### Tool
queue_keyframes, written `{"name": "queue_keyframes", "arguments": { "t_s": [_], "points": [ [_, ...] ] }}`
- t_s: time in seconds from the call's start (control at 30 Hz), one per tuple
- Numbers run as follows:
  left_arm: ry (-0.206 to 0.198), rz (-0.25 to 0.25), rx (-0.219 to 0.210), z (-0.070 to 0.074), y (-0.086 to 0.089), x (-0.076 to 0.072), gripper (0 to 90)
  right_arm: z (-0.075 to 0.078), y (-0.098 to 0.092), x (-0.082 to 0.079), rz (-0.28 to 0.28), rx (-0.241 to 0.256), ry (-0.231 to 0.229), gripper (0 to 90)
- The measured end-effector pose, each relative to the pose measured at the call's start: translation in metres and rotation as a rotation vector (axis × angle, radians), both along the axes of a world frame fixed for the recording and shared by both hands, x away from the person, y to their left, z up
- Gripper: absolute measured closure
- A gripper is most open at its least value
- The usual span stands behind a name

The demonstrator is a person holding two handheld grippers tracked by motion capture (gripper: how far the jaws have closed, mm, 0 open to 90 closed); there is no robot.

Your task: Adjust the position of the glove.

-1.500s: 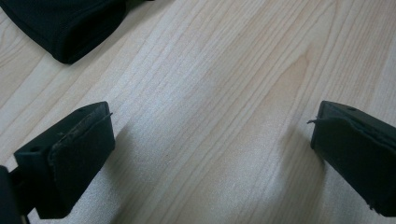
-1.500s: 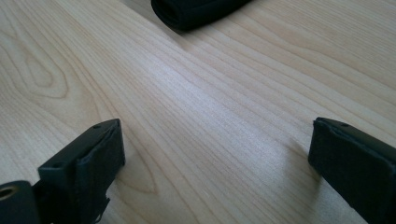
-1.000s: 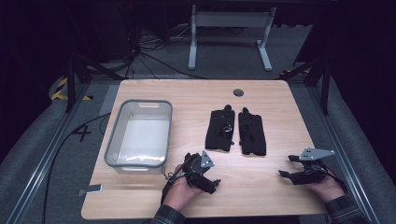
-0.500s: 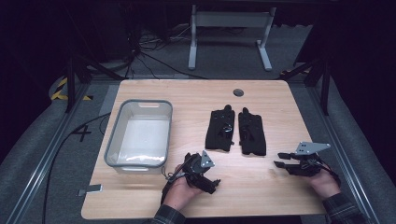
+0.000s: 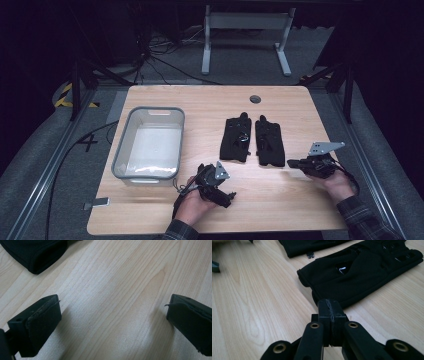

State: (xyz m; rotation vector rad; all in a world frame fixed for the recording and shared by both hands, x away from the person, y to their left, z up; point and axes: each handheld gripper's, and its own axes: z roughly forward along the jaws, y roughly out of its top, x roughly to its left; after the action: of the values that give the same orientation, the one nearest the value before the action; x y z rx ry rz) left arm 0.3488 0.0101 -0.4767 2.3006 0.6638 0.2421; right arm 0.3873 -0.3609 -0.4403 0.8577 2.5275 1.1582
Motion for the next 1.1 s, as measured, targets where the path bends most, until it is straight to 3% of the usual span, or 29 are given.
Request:
{"name": "queue_keyframes", "arguments": {
  "t_s": [0.6,0.9,1.1],
  "points": [
    [0.000,0.000,0.000,0.000,0.000,0.000,0.0,-0.008,0.023,0.028,0.038,-0.015,-0.010,89.8],
    [0.000,0.000,0.001,0.000,0.000,0.000,0.0,-0.015,0.032,0.032,0.054,-0.061,-0.003,89.9],
    [0.005,0.003,0.003,0.000,0.000,-0.001,0.0,-0.016,0.032,0.032,0.057,-0.064,0.012,89.9]
  ]
}}
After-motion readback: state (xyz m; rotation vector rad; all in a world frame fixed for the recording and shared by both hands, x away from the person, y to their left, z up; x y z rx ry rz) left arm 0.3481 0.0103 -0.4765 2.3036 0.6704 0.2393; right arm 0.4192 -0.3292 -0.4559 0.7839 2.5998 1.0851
